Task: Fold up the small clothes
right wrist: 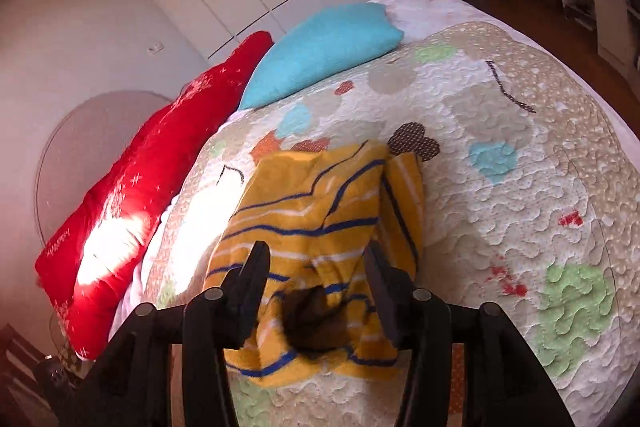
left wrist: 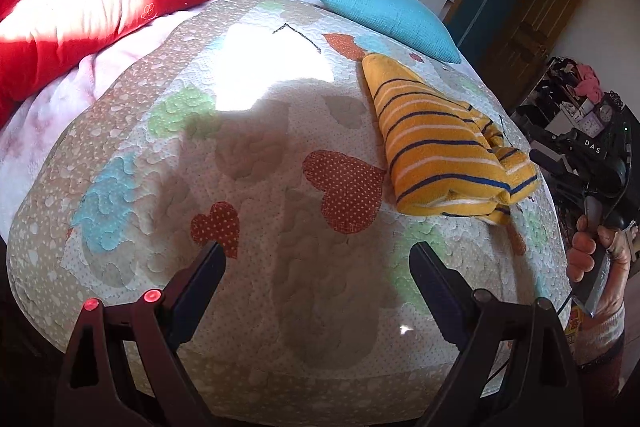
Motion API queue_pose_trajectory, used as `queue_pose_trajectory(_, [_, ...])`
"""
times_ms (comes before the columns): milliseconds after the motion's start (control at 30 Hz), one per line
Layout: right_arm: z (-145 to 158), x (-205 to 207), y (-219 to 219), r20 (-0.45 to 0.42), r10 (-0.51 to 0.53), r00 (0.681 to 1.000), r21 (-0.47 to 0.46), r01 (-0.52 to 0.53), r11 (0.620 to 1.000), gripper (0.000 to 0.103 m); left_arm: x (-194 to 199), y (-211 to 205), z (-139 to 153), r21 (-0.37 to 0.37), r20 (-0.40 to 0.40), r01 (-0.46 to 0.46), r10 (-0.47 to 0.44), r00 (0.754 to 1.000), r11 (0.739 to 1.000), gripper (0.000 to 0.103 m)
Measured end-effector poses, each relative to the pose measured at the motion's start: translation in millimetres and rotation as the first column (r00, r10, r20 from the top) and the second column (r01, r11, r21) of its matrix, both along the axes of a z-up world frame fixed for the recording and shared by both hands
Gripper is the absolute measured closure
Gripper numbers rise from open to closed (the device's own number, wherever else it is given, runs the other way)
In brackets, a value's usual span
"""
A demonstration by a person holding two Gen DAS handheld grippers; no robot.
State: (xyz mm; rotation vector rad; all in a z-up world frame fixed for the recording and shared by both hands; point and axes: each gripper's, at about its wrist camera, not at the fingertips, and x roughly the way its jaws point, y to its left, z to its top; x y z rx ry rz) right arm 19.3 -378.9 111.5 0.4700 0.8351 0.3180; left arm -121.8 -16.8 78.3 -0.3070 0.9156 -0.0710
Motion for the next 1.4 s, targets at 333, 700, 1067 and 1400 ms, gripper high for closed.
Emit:
queue_pose_trajectory(333, [-71.6, -39.4, -12.0, -0.114, 0.001, 0.993, 0.039, 0.004, 0.999, 0.097, 1.2, -13.6, 12.5, 0.045, 0.037, 0.040, -0.041, 0.998, 0.998, 0.011])
queue_pose_trajectory(700, [-94.3, -54.4, -41.4, -0.173, -0.004, 0.985, 0.129, 0.027, 0.991, 0.085, 53.7, -24.1, -3.5, -0.035, -0.005, 0.096, -0.097, 0.995, 0.995, 0.011])
queue_pose_trajectory(1067, [-74.8, 19.0, -62.2, -0.131, -0.076, 0.988, 0.173, 0.098, 0.980, 0.021, 168.2, -39.0, -35.5, -0.281, -0.064, 0.203, -0.229, 0.971, 0.938, 0.010])
queue_pose_trajectory(1400, [-91.1, 41.3, -63.0, -0.153, -0.099, 0.983, 0.216, 0.131, 0.967, 0.082, 181.0, -109.3, -37.5, -0.133, -0.108, 0.314, -0.329, 0.938, 0.940, 0.025])
